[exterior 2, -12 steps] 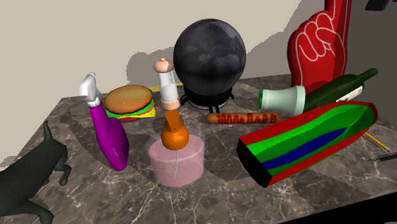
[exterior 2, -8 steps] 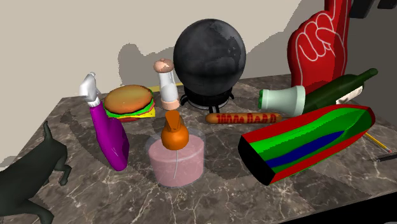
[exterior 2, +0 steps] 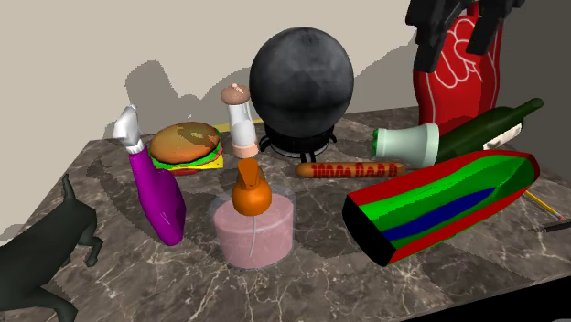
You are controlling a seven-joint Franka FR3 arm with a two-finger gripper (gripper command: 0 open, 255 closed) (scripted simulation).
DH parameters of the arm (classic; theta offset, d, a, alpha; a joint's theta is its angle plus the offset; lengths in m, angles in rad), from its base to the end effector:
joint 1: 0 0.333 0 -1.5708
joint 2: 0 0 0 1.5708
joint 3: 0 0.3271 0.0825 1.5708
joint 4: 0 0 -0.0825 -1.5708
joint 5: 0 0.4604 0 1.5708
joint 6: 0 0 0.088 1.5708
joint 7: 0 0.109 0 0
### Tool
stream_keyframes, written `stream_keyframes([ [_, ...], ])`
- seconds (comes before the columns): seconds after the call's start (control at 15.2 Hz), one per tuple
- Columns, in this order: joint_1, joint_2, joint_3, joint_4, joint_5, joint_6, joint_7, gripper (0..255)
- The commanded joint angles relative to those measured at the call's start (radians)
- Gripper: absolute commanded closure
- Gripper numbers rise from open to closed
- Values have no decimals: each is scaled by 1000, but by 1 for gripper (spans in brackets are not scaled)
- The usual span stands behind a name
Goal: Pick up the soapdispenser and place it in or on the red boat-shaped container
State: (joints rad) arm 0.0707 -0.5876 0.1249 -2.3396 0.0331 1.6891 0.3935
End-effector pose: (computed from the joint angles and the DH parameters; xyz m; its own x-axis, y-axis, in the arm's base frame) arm 0.4271 0.0928 0.5326 0.9732 -0.2252 -0.0470 -0.2223 -0.9732 0.0591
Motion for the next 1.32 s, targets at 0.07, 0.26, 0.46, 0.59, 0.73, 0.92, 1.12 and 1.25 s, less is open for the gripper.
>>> stream_keyframes([
  [0.07, 16, 72, 49, 22, 25, 56, 64, 0],
  [0.26, 29, 151, 98, 55, 40, 109, 127, 0],
  [0.46, 40, 239, 144, 99, 44, 159, 192, 0],
  [0.59, 46, 300, 174, 134, 41, 188, 236, 0],
  [0.73, 53, 365, 202, 175, 31, 215, 282, 0],
  [0.92, 66, 468, 240, 245, 6, 249, 352, 0],
  [1.12, 83, 576, 271, 327, -31, 273, 424, 0],
  [1.25, 89, 600, 275, 334, -41, 290, 439, 0],
])
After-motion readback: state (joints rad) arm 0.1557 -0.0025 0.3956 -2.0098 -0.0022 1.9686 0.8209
